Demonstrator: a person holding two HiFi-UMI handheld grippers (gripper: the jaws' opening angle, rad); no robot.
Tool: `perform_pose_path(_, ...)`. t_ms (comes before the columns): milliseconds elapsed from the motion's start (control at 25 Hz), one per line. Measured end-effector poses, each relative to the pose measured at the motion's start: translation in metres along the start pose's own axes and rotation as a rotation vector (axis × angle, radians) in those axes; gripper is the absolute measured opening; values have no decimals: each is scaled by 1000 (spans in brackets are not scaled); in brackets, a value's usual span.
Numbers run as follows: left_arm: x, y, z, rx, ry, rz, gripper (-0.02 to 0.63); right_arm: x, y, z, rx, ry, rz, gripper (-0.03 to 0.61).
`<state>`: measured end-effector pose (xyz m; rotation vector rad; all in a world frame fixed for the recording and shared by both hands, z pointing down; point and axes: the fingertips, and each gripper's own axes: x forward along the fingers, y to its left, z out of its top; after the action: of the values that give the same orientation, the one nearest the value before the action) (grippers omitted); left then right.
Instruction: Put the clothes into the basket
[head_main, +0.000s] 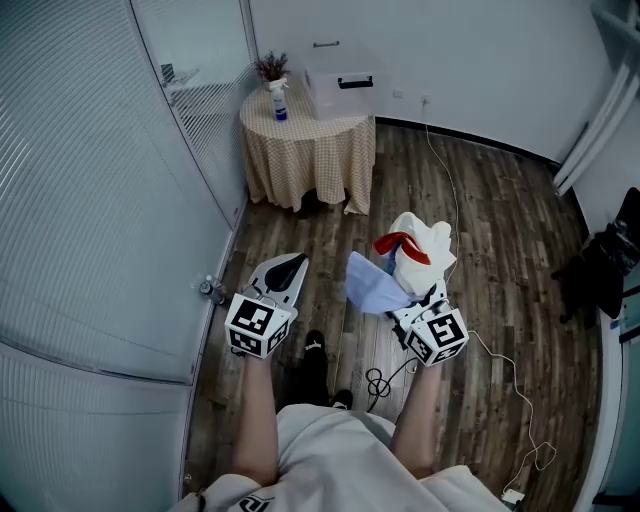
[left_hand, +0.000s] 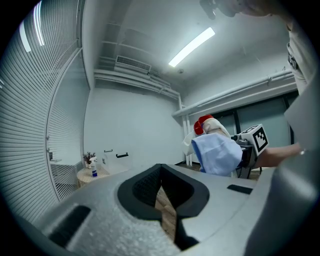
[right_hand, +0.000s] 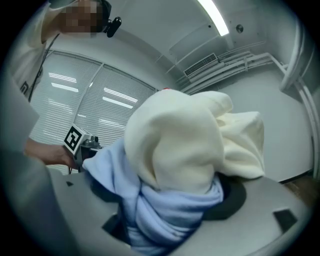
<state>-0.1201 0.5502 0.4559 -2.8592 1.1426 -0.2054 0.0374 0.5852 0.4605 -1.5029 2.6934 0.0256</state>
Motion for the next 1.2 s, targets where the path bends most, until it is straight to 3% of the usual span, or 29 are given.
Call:
perform_pose_path(360,62,32,5,-9,-3,-19,11,38,-48,-9,22,42,-4,422)
perform_pose_path(640,152,116,21,-36,28,-41,11,135,-116,0,24,101,-6,422)
perform_pose_path(1200,168,112,11,7,-17,-42,11,142,-128,-13,2,59,-8,422)
